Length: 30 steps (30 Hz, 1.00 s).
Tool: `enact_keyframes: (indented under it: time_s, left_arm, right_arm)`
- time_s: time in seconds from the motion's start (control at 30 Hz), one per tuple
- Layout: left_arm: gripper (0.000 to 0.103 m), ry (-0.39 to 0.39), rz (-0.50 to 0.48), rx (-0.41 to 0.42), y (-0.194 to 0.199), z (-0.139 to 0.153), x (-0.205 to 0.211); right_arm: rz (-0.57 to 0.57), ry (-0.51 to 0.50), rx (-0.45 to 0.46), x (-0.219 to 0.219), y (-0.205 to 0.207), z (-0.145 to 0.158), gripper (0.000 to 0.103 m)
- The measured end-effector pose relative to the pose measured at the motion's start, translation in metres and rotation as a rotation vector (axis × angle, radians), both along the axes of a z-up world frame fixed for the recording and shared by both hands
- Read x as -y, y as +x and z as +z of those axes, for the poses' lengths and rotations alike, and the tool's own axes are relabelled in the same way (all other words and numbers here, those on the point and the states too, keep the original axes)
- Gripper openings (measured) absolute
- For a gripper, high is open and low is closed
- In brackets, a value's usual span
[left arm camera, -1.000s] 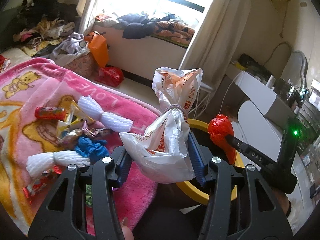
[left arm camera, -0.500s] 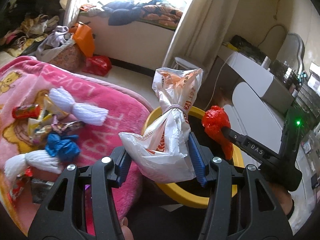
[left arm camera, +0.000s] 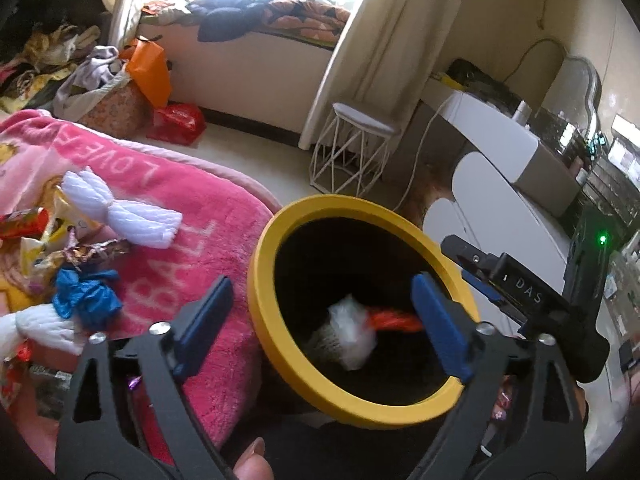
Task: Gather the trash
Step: 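Carry the red bag over the yellow bin and open the right gripper while the left releases the white bag, then move both tools back over the blanket toward the remaining trash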
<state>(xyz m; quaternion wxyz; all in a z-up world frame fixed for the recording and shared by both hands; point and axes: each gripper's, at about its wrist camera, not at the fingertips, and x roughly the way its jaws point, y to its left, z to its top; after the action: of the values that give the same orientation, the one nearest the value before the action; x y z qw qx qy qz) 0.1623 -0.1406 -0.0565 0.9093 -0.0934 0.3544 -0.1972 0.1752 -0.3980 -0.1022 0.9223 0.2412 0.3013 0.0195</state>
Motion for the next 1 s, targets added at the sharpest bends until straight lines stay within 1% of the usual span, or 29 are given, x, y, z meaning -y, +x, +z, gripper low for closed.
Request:
enact_keyframes:
  time_s: [0.07, 0.2, 0.33, 1.0]
  left_arm:
    - [0.092, -0.008, 0.014, 0.009, -0.002, 0.003, -0.004]
    - [0.092, -0.015, 0.055, 0.019, -0.006, 0.006, -0.017]
    - [0.092, -0.027, 0.095, 0.026, -0.009, 0.009, -0.031]
    - [0.092, -0.045, 0.230, 0.104, -0.032, 0.030, -0.084]
  right_arm:
    - [0.003, -0.005, 0.003, 0.000, 0.000, 0.000, 0.076]
    - [0.019, -0.034, 0.010, -0.007, 0.001, 0.002, 0.076]
    - [0.045, -0.067, 0.037, -0.018, -0.003, 0.008, 0.083]
    - [0.220, -0.162, 0.120, -0.074, -0.014, 0.030, 0.084]
